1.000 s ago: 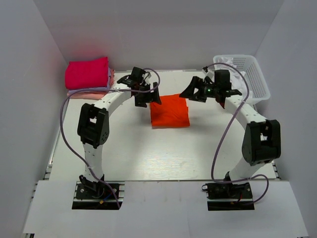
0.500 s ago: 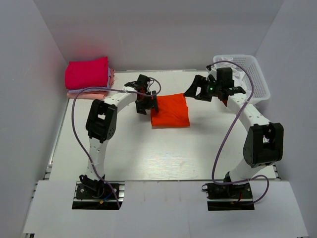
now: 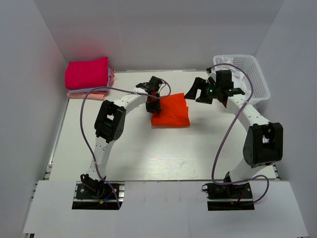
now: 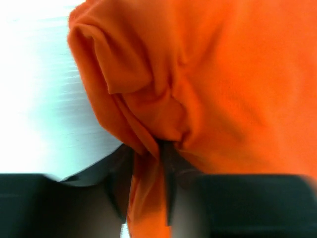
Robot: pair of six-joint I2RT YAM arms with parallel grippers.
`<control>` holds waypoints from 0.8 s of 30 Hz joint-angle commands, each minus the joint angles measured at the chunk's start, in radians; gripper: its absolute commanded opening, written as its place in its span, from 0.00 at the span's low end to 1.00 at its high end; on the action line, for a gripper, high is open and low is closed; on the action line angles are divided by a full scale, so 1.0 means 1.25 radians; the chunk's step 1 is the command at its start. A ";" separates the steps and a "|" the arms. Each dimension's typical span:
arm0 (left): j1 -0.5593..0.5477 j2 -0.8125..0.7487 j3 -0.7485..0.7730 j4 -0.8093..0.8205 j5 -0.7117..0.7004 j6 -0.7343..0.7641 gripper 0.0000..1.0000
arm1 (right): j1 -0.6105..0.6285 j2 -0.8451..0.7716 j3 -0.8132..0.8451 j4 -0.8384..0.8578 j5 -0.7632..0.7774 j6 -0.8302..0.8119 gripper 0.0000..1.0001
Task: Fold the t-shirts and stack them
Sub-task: Put the neatly folded tshirt into the corner of the board with the left arm
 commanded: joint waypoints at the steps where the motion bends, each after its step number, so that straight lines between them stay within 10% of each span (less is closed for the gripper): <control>1: -0.014 0.056 -0.053 -0.016 0.027 0.004 0.33 | -0.003 -0.034 -0.009 0.007 0.021 -0.008 0.91; 4: -0.014 0.064 -0.039 -0.016 0.028 0.014 0.00 | -0.007 -0.034 -0.016 0.003 0.029 -0.014 0.91; 11: -0.004 0.015 0.079 -0.034 -0.161 0.147 0.00 | -0.009 -0.039 -0.013 -0.007 0.044 -0.022 0.91; 24: 0.078 -0.152 0.209 0.025 -0.109 0.489 0.00 | -0.014 -0.056 -0.004 0.030 0.077 -0.026 0.91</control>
